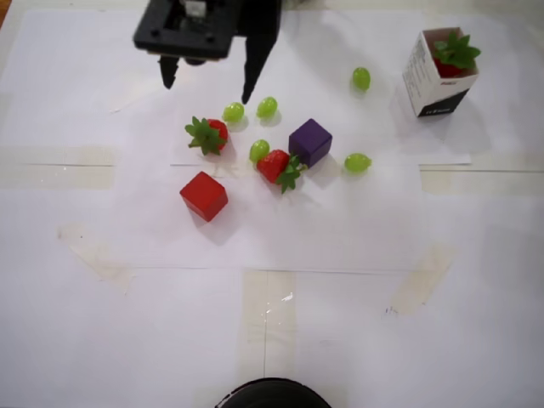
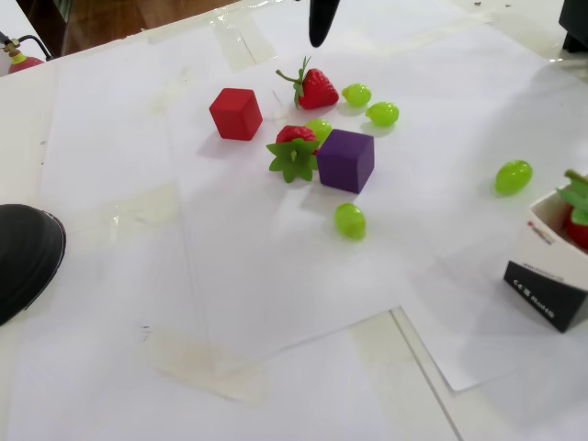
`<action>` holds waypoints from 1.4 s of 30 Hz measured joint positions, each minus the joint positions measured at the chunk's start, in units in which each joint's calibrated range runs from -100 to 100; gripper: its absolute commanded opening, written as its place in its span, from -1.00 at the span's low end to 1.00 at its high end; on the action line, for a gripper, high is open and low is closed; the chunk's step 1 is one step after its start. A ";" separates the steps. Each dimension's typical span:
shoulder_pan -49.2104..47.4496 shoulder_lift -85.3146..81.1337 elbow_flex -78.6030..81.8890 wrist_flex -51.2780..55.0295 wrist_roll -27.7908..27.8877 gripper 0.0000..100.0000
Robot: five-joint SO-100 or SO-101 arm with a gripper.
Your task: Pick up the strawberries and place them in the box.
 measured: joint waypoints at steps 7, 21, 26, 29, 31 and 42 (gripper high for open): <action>1.50 1.45 7.42 -10.20 -0.39 -0.39; 1.12 3.45 17.01 -19.53 -2.44 -0.38; 1.12 4.36 19.91 -23.16 -2.93 -0.39; 1.12 4.54 22.08 -26.01 -3.27 -0.39; 0.90 4.73 22.90 -27.51 -3.27 -0.39; 0.30 6.09 23.17 -30.04 -3.66 -0.46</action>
